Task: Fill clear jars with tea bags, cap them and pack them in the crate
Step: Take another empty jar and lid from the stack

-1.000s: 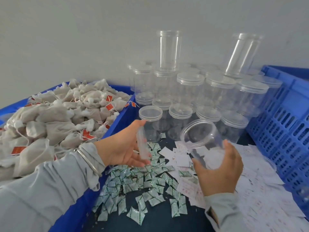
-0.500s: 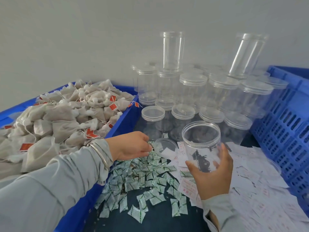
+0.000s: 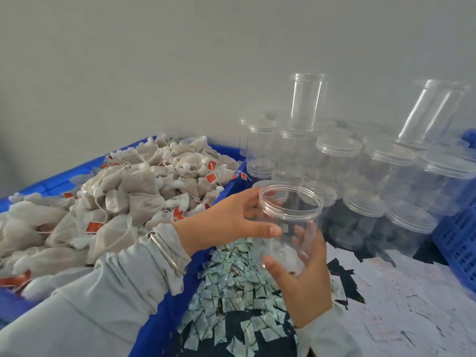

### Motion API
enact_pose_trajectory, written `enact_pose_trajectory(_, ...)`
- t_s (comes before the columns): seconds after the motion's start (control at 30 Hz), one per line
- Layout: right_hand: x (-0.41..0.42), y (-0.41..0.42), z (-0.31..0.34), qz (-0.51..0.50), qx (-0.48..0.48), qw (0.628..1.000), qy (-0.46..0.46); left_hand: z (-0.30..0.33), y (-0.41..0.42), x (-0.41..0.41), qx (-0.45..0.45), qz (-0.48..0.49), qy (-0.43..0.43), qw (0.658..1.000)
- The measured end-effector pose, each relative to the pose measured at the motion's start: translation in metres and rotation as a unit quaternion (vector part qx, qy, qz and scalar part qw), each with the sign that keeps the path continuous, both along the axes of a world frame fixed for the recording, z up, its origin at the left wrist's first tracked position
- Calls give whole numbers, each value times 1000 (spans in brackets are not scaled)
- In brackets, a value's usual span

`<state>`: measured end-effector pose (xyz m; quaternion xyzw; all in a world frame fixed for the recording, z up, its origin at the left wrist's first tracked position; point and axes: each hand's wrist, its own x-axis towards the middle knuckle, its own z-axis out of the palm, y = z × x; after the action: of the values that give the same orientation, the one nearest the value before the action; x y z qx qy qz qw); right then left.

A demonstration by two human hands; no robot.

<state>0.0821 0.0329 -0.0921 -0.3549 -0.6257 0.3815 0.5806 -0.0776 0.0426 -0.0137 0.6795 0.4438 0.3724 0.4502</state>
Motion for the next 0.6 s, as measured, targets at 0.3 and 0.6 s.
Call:
enact_pose_trajectory(0.3,-23,-2,-40,-9,-100,995,4,11,33,-72,198,365,269,869)
enact_pose_trajectory(0.6,-21,-5,-49,38,-95,995,-23,-21,57,-93,65,380,524,760)
